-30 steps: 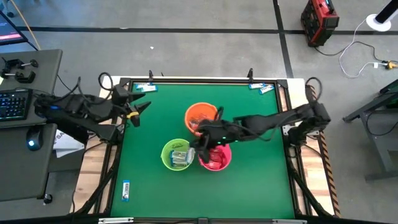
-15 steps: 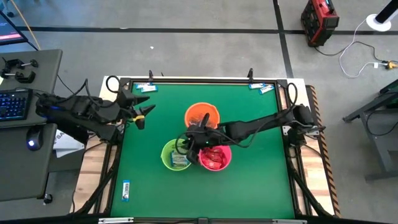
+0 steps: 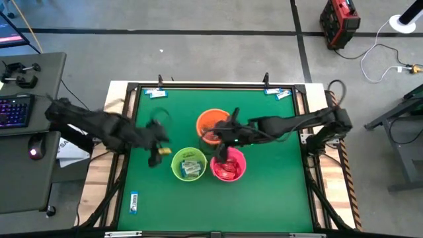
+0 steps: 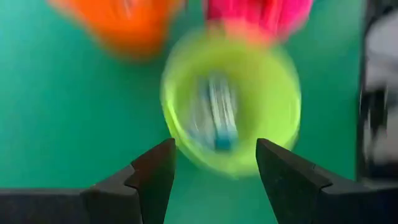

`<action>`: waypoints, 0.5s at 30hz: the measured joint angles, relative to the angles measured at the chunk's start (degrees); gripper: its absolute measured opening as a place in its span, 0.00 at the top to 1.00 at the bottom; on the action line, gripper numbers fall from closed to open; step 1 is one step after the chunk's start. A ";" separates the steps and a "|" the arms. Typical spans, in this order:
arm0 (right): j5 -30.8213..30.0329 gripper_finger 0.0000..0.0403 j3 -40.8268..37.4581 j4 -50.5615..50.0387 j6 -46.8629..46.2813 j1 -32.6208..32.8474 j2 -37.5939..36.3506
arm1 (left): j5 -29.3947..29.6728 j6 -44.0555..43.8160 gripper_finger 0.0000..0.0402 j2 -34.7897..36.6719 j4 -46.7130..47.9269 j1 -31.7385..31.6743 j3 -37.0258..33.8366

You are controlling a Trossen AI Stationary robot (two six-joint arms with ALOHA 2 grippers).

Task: Sort candy by brand, put in halloween buckets
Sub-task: Put the white chocolate bar into the green bucket

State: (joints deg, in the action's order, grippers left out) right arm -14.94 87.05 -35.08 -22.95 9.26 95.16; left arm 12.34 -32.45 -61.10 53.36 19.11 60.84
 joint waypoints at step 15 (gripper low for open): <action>-8.88 0.34 -0.99 -21.69 -6.98 0.14 -5.25 | -26.51 -23.39 0.47 -32.30 16.74 23.82 -0.04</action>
State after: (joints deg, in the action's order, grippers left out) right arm -23.83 86.06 -56.77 -29.93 9.40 89.91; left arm -14.17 -55.83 -93.40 70.11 42.94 60.80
